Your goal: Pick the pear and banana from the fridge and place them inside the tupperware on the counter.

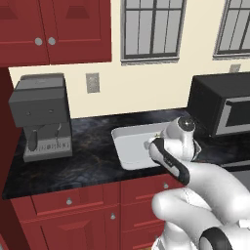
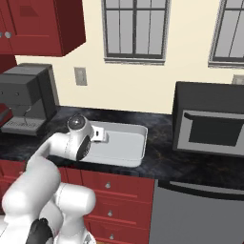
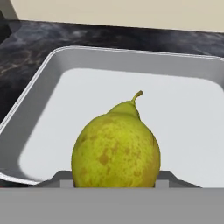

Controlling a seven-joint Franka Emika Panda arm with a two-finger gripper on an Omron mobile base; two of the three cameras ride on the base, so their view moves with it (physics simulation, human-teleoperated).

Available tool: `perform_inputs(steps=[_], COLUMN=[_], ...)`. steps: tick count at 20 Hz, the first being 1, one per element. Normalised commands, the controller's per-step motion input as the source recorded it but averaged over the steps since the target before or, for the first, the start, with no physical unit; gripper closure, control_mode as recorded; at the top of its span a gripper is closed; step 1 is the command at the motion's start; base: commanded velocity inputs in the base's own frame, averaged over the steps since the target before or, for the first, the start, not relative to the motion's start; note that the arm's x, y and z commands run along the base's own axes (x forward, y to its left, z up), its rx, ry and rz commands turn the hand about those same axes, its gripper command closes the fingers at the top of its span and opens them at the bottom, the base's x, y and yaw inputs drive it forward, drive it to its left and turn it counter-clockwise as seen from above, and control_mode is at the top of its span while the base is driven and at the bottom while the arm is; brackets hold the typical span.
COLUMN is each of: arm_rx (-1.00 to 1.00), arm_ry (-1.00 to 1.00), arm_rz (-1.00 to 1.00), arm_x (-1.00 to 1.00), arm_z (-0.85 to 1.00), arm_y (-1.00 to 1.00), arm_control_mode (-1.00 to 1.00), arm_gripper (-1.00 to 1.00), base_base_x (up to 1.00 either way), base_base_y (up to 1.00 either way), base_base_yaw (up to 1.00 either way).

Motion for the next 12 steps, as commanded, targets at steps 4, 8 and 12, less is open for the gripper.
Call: perform_inputs(steps=[4,8,12], arm_rx=[0.0,0.0,-0.01], arm_ry=[0.34,0.24,-0.05], arm_rz=[0.0,0.0,0.0], arm_x=[0.69,0.55,0.3], arm_z=[0.0,-0.15,-0.44], arm_y=[0.04,0.1,0.04], arm_control_mode=[-1.0,-1.0,-1.0], arm_gripper=[1.0,1.0,1.0], base_base_x=[0.0,0.0,0.0], base_base_y=[0.0,0.0,0.0], base_base_yaw=[0.0,0.0,0.0])
